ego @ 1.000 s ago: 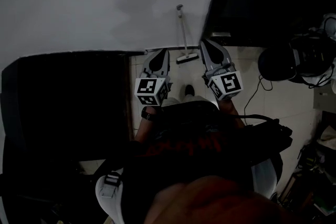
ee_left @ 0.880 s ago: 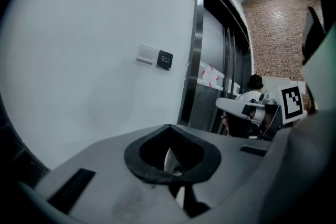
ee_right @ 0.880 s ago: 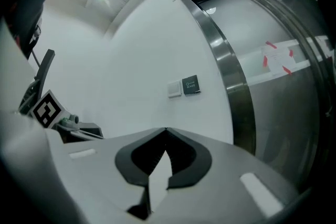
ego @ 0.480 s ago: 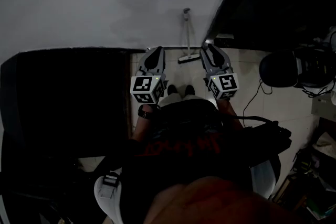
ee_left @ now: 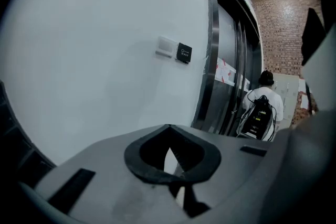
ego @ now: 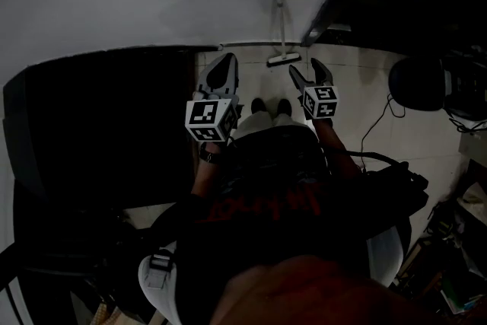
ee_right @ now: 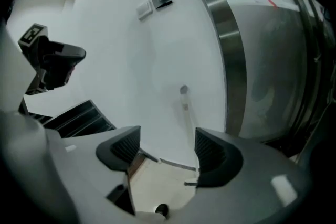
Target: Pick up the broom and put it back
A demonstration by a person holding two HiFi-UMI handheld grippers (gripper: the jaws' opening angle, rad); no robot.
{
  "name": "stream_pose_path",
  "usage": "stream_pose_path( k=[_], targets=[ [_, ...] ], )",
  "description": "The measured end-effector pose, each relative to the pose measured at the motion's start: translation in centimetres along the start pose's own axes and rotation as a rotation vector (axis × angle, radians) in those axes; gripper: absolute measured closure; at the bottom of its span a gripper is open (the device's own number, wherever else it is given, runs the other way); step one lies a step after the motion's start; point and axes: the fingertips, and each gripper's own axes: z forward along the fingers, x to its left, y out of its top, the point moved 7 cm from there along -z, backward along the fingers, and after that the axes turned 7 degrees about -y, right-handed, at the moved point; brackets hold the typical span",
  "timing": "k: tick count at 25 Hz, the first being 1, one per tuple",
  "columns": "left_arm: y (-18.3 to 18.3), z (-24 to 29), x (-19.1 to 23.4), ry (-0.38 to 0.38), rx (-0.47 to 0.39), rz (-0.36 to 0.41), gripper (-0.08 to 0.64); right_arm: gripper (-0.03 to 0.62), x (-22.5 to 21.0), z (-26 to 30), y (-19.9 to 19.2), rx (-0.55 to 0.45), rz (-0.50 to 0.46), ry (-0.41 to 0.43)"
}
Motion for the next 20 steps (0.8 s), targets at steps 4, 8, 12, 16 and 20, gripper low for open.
stream_pose_path(
  k=[4,8,12,16,20],
  targets=[
    [-1.2,-0.5,1.0,0.029,0.044,0.000,0.555,0.299,-0.7,3.6,-4.1,0.066,-0.124,-0.016],
    [-2.0,-1.1,0.8,0.082,0.044,0.008,0.555,0.302,-3.0,7.3,-6.8,0.131,-0.152,-0.017],
    [-2.8,-1.4,0.6,0.087,0.087,0.012,0.555,0.302,-5.2,11.7,-8.9,0.203,-0.125,-0.036],
    [-3.5,-1.9,2.2,0.132,0.124,-0.017,0.555,0.302,-6.8,17.7,-10.4,0.264,-0.087,-0.076],
    [-4.3,-2.1,2.4,0.208,0.151,-0.007,0.555,0.302,-8.4,23.1,-11.1,0.285,-0.045,-0.107]
  ],
)
